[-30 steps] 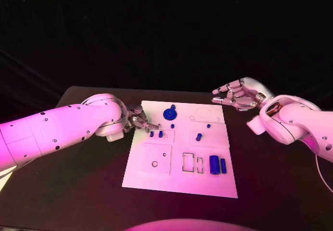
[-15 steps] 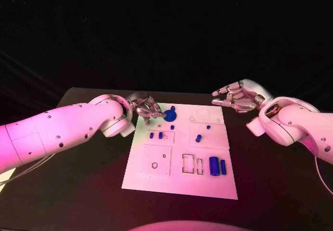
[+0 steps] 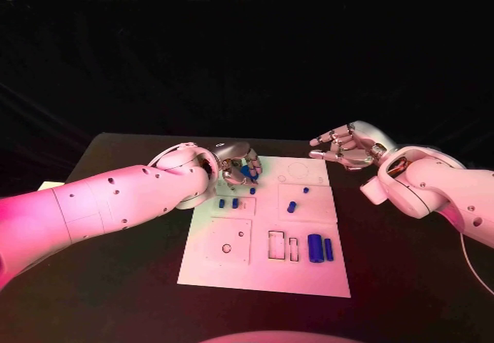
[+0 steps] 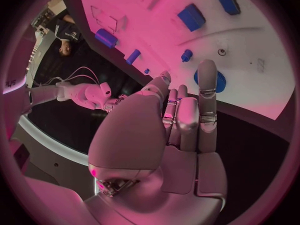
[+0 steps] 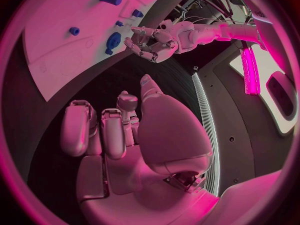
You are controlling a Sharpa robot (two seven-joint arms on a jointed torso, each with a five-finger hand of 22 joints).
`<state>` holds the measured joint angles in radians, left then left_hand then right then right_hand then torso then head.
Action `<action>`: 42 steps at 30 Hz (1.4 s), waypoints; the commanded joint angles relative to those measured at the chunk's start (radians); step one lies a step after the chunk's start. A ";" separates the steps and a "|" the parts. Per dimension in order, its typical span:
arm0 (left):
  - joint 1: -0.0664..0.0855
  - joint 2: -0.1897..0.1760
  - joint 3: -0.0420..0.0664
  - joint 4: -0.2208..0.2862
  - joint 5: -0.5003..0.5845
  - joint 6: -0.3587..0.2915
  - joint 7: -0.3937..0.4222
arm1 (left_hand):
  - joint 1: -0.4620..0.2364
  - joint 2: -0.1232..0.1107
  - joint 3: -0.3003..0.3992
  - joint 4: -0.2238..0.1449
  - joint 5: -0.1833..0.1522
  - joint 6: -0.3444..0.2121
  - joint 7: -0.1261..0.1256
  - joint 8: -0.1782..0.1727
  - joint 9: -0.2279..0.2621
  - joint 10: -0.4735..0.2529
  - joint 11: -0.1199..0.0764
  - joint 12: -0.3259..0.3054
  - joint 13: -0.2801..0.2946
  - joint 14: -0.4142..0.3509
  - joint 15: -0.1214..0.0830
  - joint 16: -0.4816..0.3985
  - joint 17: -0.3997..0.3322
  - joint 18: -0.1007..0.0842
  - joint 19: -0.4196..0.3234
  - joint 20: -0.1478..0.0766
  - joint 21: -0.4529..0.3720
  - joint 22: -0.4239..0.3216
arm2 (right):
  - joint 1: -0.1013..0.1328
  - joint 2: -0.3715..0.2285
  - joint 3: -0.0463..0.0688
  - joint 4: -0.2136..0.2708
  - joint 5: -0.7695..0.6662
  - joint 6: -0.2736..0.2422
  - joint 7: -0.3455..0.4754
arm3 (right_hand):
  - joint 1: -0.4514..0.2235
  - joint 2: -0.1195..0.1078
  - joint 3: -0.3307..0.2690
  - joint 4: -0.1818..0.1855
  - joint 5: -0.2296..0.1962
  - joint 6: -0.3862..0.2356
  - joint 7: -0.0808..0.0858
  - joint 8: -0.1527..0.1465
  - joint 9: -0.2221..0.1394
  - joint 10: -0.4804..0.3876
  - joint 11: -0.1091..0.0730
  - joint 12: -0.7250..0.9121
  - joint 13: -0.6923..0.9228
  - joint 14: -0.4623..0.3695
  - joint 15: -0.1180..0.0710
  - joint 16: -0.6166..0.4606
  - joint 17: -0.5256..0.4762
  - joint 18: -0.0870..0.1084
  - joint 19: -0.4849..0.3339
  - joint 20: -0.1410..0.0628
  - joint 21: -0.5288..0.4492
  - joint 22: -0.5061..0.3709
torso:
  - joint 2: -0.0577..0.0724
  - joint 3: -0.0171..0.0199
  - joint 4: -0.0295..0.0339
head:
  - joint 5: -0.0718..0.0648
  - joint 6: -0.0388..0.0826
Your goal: Assemble the parts on the task board
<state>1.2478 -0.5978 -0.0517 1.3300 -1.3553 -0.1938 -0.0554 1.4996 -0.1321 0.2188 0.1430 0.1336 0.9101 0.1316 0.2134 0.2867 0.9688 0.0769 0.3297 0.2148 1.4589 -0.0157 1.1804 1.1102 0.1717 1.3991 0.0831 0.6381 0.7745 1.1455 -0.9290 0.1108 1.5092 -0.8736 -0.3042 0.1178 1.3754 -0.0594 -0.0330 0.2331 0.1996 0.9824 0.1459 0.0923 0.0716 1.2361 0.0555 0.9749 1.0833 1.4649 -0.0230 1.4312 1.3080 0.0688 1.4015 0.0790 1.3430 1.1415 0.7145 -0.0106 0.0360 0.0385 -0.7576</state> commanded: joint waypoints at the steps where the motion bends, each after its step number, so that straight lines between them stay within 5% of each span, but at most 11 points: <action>1: -0.003 0.015 -0.001 -0.015 -0.191 0.064 -0.009 | -0.005 -0.009 0.010 0.001 -0.003 0.023 -0.005 -0.012 -0.024 0.017 -0.004 -0.019 -0.029 0.025 -0.004 0.062 0.054 -0.023 0.032 -0.006 0.098 0.083 | -0.001 0.003 0.000 0.000 -0.009 0.011 0.004 | -0.003 0.009 -0.006 -0.001 0.004 0.002 -0.004 0.006 0.000 -0.004 -0.001 -0.003 -0.001 0.062 0.000 -0.005 0.085 0.016 -0.006 0.001 -0.004 -0.001 | 0.000 0.0002 0.0004 | 0.001 0.000; 12: -0.008 0.049 -0.002 -0.030 -0.255 0.163 -0.073 | -0.023 -0.016 0.022 0.002 -0.003 0.056 -0.013 -0.034 -0.062 0.041 -0.011 -0.050 -0.075 0.040 -0.027 0.088 0.055 -0.042 0.068 -0.026 0.229 0.197 | -0.001 0.006 0.000 0.000 -0.013 0.012 0.005 | 0.005 0.012 -0.005 -0.006 0.005 0.002 -0.004 0.006 0.000 -0.005 -0.001 -0.003 -0.002 0.062 0.000 -0.006 0.084 0.016 -0.006 0.001 -0.005 -0.001 | 0.000 0.0006 -0.0012 | 0.000 -0.003; 42: -0.014 0.080 -0.001 -0.065 -0.261 0.205 -0.084 | -0.012 0.014 0.097 -0.012 0.001 0.127 -0.013 -0.044 -0.096 0.134 -0.017 -0.069 -0.110 0.042 -0.012 0.100 0.035 -0.060 0.079 -0.018 0.329 0.292 | -0.001 0.007 0.000 -0.001 -0.014 0.016 0.006 | 0.010 0.016 -0.004 -0.009 0.006 0.003 -0.004 0.007 0.000 -0.004 -0.001 0.000 0.000 0.062 0.000 -0.006 0.085 0.015 -0.006 0.001 -0.005 -0.001 | 0.000 0.0004 0.0002 | -0.005 -0.006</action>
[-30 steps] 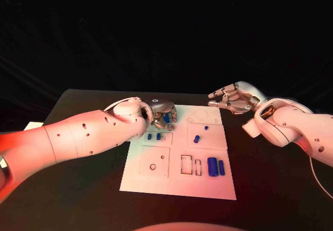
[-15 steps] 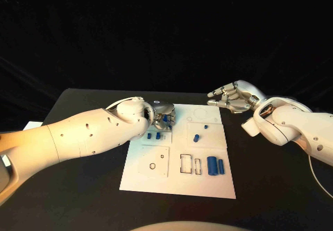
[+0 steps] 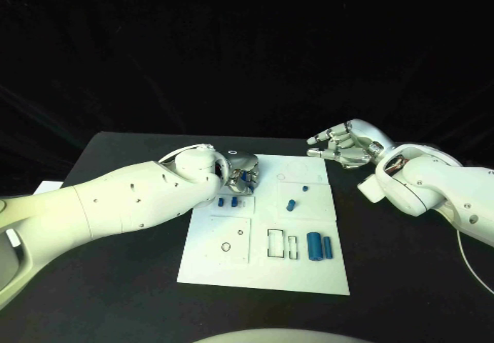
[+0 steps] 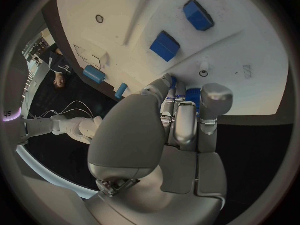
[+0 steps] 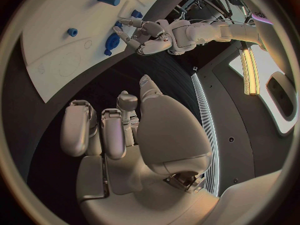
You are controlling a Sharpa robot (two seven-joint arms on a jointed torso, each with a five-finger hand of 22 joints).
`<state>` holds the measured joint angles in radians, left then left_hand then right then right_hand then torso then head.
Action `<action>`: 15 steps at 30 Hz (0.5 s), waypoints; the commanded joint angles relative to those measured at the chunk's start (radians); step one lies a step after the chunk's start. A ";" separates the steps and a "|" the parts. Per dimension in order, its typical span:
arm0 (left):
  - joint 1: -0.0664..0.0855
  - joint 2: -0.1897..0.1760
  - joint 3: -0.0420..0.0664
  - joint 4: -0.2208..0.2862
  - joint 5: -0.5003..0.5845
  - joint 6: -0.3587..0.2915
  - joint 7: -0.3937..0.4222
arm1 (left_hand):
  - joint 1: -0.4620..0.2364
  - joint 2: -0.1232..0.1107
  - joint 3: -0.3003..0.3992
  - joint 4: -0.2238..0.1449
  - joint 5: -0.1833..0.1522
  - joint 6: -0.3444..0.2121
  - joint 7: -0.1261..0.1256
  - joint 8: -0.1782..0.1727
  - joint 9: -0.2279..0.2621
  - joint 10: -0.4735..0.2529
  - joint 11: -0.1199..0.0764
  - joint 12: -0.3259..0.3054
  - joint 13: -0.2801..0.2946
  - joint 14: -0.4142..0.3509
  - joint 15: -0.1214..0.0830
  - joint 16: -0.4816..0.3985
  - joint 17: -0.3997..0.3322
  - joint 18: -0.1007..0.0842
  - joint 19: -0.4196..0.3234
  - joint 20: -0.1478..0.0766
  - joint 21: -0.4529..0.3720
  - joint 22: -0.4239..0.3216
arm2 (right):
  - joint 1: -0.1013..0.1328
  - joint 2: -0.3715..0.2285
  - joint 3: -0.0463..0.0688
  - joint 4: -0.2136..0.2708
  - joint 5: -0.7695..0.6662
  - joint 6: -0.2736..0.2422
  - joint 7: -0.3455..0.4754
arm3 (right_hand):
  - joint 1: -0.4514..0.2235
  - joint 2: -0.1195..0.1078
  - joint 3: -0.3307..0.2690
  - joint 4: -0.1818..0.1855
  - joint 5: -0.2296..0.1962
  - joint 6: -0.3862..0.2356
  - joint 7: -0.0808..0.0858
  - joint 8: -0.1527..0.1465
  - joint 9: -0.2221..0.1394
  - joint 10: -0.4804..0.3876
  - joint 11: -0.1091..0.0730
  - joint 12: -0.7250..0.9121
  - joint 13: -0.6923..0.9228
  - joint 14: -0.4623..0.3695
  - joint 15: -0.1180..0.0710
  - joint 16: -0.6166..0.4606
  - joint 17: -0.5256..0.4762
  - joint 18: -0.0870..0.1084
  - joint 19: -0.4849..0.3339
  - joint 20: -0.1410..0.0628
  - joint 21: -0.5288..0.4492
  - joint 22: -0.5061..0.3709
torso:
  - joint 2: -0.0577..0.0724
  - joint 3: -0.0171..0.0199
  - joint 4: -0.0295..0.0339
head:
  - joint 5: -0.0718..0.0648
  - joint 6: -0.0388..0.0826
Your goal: Assemble the parts on the task board
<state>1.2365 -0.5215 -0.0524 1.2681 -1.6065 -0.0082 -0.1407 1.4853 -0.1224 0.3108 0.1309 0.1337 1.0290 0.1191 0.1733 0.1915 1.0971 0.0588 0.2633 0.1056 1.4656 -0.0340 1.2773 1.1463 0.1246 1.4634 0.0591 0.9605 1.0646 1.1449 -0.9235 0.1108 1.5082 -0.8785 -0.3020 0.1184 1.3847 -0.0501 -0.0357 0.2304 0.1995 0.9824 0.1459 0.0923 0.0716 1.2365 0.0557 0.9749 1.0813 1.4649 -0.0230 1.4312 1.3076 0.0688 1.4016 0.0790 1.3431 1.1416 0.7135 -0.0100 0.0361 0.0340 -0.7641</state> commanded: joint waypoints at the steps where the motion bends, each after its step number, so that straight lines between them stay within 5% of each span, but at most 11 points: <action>1: -0.003 0.005 0.000 -0.004 -0.010 0.020 0.002 | 0.001 0.004 0.008 0.000 0.001 0.010 0.000 -0.004 -0.002 0.008 0.001 -0.004 -0.002 0.035 0.006 0.004 -0.002 -0.013 0.014 0.007 0.008 0.003 | -0.001 0.001 0.000 0.000 -0.009 0.014 0.005 | 0.001 0.007 -0.001 -0.007 0.006 0.003 -0.004 0.007 0.000 -0.005 -0.001 0.000 0.002 0.062 0.000 -0.006 0.086 0.015 -0.006 0.001 -0.005 -0.001 | 0.001 -0.0002 0.0000 | -0.001 0.000; 15: -0.010 0.013 0.000 -0.017 -0.010 0.021 0.005 | 0.011 -0.005 0.051 -0.026 0.000 0.023 0.005 -0.015 -0.015 0.035 0.002 -0.019 -0.013 0.034 0.007 0.012 -0.007 -0.019 0.016 0.008 0.051 0.044 | -0.001 0.001 0.000 0.001 -0.010 0.016 0.004 | 0.003 0.009 -0.001 -0.008 0.006 0.005 -0.005 0.009 0.001 -0.004 -0.002 0.001 0.002 0.062 0.000 -0.006 0.086 0.015 -0.006 0.001 -0.005 -0.001 | 0.000 0.0002 0.0000 | -0.002 -0.003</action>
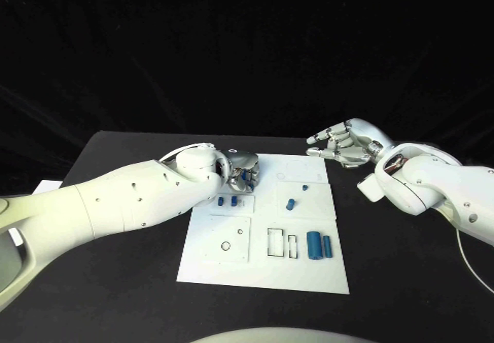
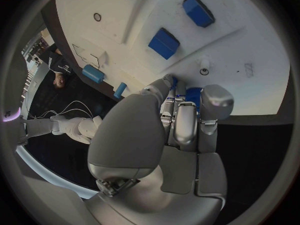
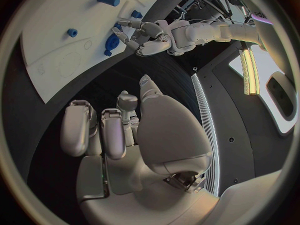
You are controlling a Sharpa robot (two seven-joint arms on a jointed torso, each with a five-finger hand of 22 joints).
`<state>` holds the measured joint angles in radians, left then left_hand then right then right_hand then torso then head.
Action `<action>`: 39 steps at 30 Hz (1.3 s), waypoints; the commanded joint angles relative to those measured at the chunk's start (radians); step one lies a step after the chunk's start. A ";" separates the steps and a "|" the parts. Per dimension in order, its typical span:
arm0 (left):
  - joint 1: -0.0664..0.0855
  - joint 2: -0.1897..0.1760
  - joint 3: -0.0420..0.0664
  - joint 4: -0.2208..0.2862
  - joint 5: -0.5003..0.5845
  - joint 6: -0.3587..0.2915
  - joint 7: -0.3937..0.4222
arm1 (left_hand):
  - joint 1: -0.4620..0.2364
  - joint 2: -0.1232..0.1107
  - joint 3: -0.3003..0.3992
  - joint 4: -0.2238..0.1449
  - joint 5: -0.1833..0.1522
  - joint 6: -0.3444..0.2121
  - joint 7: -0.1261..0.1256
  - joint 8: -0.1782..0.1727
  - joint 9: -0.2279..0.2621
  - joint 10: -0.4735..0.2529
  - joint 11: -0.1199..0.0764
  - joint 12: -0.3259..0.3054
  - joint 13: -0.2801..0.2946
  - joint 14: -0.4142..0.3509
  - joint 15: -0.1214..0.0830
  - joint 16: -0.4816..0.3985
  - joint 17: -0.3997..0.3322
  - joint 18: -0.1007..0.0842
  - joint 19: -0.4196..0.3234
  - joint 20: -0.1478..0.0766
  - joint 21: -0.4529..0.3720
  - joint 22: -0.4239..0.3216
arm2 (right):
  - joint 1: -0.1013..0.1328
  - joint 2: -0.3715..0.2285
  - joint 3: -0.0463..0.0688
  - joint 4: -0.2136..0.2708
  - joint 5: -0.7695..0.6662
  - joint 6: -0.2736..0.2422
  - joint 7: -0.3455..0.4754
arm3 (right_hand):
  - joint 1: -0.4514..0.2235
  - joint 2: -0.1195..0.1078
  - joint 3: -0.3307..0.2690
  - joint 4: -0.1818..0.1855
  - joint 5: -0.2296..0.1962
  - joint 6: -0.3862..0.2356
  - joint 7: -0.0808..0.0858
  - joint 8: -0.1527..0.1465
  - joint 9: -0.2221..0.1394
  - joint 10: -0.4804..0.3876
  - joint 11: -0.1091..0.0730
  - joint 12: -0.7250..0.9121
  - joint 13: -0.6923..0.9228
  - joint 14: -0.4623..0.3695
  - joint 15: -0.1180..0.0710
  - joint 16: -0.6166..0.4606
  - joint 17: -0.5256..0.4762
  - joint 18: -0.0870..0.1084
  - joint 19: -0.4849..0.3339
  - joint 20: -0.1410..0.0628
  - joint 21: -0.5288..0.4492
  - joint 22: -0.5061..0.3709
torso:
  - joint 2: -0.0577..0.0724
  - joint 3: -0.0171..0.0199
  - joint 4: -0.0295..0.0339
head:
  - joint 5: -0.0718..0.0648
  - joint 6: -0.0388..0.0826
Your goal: Assemble the parts on the task board
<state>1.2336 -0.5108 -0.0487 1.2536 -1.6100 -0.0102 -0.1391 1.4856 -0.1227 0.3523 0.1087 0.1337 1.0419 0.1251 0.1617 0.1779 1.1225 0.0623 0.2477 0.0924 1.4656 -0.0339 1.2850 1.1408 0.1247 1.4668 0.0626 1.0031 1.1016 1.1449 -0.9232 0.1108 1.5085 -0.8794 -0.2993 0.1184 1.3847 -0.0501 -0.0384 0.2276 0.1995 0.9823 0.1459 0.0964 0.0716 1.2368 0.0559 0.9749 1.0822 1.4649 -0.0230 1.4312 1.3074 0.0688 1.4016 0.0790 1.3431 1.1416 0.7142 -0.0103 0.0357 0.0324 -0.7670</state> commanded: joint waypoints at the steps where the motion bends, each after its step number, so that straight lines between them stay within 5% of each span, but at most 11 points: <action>1: -0.008 0.003 -0.004 -0.003 -0.006 0.021 0.005 | 0.014 -0.004 0.017 -0.009 0.000 0.013 0.000 -0.004 -0.003 0.014 -0.002 -0.005 0.000 0.034 0.007 0.005 -0.001 -0.020 0.013 0.005 0.014 0.013 | -0.001 0.000 0.000 0.001 -0.009 0.013 0.004 | 0.003 0.009 0.001 -0.005 0.006 0.005 -0.005 0.005 0.001 -0.004 -0.002 0.001 0.001 0.062 0.000 -0.006 0.086 0.015 -0.006 0.001 -0.005 -0.001 | -0.001 0.0005 0.0004 | 0.000 0.000; 16: -0.014 -0.042 0.006 0.066 0.045 -0.123 0.045 | -0.001 -0.018 0.110 -0.060 0.005 0.047 0.015 -0.019 -0.021 0.059 0.005 -0.048 -0.006 0.028 0.012 -0.001 -0.044 -0.032 0.019 0.008 0.094 0.086 | -0.001 0.002 0.000 -0.001 -0.009 0.014 0.005 | 0.003 0.009 0.001 -0.005 0.006 0.005 -0.005 0.005 0.001 -0.004 -0.002 0.001 0.001 0.062 0.000 -0.006 0.086 0.015 -0.006 0.001 -0.005 -0.001 | -0.001 -0.0003 0.0004 | -0.001 0.004; 23: -0.014 -0.101 0.032 0.128 0.071 -0.143 0.033 | -0.009 -0.021 0.120 -0.066 0.005 0.054 0.017 -0.020 -0.022 0.066 0.005 -0.054 -0.005 0.028 0.012 0.002 -0.045 -0.032 0.019 0.009 0.098 0.091 | -0.002 0.000 0.000 -0.001 -0.009 0.014 0.004 | 0.003 0.009 0.001 -0.005 0.006 0.005 -0.005 0.005 0.001 -0.004 -0.002 0.001 0.001 0.062 0.000 -0.006 0.086 0.015 -0.006 0.001 -0.005 -0.001 | -0.002 0.0008 0.0031 | -0.002 0.007; 30: -0.009 -0.168 0.048 0.176 0.086 -0.121 0.011 | -0.019 -0.025 0.125 -0.068 0.004 0.058 0.016 -0.022 -0.024 0.071 0.005 -0.058 -0.005 0.028 0.012 0.003 -0.047 -0.033 0.018 0.009 0.100 0.094 | -0.002 -0.001 0.000 -0.002 -0.009 0.014 0.004 | 0.003 0.009 0.001 -0.005 0.006 0.005 -0.005 0.005 0.001 -0.004 -0.002 0.001 0.001 0.062 0.000 -0.006 0.086 0.015 -0.006 0.001 -0.005 -0.001 | -0.001 0.0005 0.0024 | 0.001 0.007; 39: -0.008 -0.196 0.050 0.159 0.100 -0.036 -0.012 | -0.030 -0.028 0.127 -0.068 0.003 0.059 0.015 -0.024 -0.026 0.072 0.005 -0.064 -0.005 0.026 0.012 0.002 -0.054 -0.032 0.016 0.010 0.098 0.094 | -0.003 0.000 0.000 -0.002 -0.010 0.014 0.004 | 0.003 0.009 0.001 -0.005 0.006 0.005 -0.005 0.005 0.001 -0.004 -0.002 0.001 0.001 0.062 0.000 -0.006 0.086 0.015 -0.006 0.001 -0.005 -0.001 | -0.001 -0.0004 0.0008 | 0.007 0.007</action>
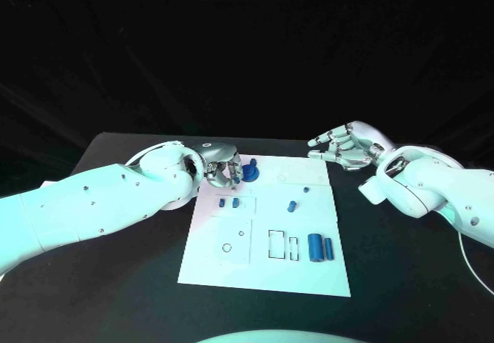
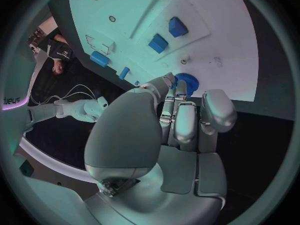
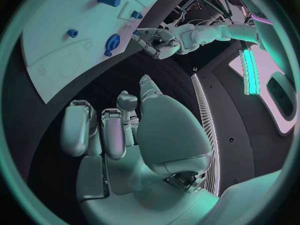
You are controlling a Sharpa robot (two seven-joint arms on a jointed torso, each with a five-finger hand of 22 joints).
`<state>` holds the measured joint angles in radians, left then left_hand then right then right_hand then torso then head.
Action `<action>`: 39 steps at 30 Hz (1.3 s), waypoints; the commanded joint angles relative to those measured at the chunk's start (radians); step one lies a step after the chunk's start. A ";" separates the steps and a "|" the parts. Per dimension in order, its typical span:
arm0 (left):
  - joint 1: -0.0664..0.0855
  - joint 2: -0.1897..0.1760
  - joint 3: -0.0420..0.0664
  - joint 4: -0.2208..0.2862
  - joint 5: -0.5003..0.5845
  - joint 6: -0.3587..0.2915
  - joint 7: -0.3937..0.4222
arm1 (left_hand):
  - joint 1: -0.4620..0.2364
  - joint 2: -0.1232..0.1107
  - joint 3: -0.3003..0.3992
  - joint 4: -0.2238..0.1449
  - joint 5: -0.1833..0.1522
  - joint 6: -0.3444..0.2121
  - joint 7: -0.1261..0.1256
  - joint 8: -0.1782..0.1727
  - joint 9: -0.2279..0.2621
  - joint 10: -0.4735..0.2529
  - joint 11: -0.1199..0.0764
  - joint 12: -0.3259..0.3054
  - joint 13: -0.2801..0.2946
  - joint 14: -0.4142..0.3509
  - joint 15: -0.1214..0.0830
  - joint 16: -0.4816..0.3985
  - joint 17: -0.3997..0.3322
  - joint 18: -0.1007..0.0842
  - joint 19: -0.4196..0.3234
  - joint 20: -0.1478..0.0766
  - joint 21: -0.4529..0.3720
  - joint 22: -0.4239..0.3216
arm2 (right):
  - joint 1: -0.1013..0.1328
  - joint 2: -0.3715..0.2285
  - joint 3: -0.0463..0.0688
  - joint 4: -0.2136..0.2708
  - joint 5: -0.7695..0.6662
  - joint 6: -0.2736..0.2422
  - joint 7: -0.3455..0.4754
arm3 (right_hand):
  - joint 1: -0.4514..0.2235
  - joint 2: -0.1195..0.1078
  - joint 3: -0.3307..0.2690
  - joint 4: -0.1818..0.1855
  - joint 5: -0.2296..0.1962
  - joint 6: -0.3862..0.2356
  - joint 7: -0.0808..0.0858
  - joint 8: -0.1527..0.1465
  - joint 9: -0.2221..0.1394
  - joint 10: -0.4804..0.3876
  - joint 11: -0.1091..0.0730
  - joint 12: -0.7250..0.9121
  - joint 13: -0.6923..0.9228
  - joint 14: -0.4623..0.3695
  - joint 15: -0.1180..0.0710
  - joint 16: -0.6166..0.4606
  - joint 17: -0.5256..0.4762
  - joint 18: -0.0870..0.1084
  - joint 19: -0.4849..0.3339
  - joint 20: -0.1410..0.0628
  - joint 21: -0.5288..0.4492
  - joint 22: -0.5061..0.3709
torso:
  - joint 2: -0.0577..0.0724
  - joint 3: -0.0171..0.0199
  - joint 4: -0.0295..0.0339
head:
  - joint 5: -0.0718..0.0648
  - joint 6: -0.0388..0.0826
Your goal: Assemble the parts on the task board
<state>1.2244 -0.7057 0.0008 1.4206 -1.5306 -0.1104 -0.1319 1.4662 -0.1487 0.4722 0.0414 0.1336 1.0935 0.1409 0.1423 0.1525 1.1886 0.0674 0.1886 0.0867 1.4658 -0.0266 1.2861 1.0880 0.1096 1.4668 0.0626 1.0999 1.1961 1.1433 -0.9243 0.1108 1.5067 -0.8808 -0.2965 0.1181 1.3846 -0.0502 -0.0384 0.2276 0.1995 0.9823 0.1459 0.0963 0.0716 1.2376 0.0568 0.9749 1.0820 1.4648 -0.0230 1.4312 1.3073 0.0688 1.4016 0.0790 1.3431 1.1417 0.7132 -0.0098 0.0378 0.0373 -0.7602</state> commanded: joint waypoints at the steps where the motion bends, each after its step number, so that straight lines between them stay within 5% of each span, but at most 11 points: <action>1: 0.001 -0.001 0.000 -0.013 0.021 0.072 -0.021 | -0.013 -0.003 0.008 0.000 0.003 0.008 -0.001 -0.005 -0.001 0.006 0.000 -0.007 0.000 0.026 0.005 0.001 -0.002 -0.016 0.015 0.010 0.001 -0.001 | -0.001 0.001 0.000 0.000 -0.008 0.011 0.004 | 0.003 0.009 0.001 -0.005 0.006 0.005 -0.005 0.005 0.001 -0.005 -0.003 0.001 0.001 0.062 0.000 -0.006 0.086 0.015 -0.006 0.001 -0.005 -0.001 | 0.000 -0.0009 -0.0013 | 0.001 -0.001; 20: -0.003 0.023 -0.006 -0.062 -0.001 0.109 -0.026 | -0.015 -0.004 0.009 -0.001 0.003 0.007 -0.001 -0.006 -0.002 0.007 0.000 -0.008 0.000 0.025 0.005 0.001 -0.003 -0.017 0.015 0.010 0.001 0.000 | -0.003 0.003 0.000 0.000 -0.008 0.013 0.006 | 0.003 0.009 0.001 -0.005 0.006 0.005 -0.005 0.005 0.001 -0.005 -0.003 0.001 0.001 0.062 0.000 -0.006 0.086 0.015 -0.006 0.001 -0.005 -0.001 | 0.001 -0.0002 -0.0030 | 0.007 0.000; 39: -0.005 0.026 -0.007 -0.047 0.004 0.089 -0.010 | -0.017 -0.002 0.014 -0.004 0.002 0.012 -0.003 -0.006 -0.002 0.014 -0.003 -0.010 0.002 0.025 0.004 0.002 -0.003 -0.016 0.014 0.010 0.001 0.001 | -0.003 0.003 0.000 0.000 -0.008 0.014 0.006 | 0.003 0.009 0.001 -0.005 0.006 0.005 -0.005 0.005 0.001 -0.005 -0.003 0.001 0.001 0.062 0.000 -0.006 0.086 0.015 -0.006 0.001 -0.005 -0.001 | 0.001 -0.0004 -0.0014 | 0.005 -0.003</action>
<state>1.2202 -0.6816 -0.0064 1.3697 -1.5235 -0.0252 -0.1534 1.4602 -0.1527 0.4805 0.0384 0.1336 1.0969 0.1370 0.1421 0.1493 1.1955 0.0676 0.1821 0.0876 1.4658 -0.0266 1.2861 1.0851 0.1096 1.4631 0.0662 1.0998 1.1957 1.1409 -0.9218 0.1108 1.5063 -0.8813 -0.2947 0.1185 1.3846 -0.0502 -0.0384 0.2277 0.1995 0.9824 0.1459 0.0963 0.0716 1.2381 0.0573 0.9749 1.0819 1.4648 -0.0230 1.4312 1.3077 0.0688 1.4016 0.0790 1.3431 1.1417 0.7142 -0.0101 0.0361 0.0411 -0.7624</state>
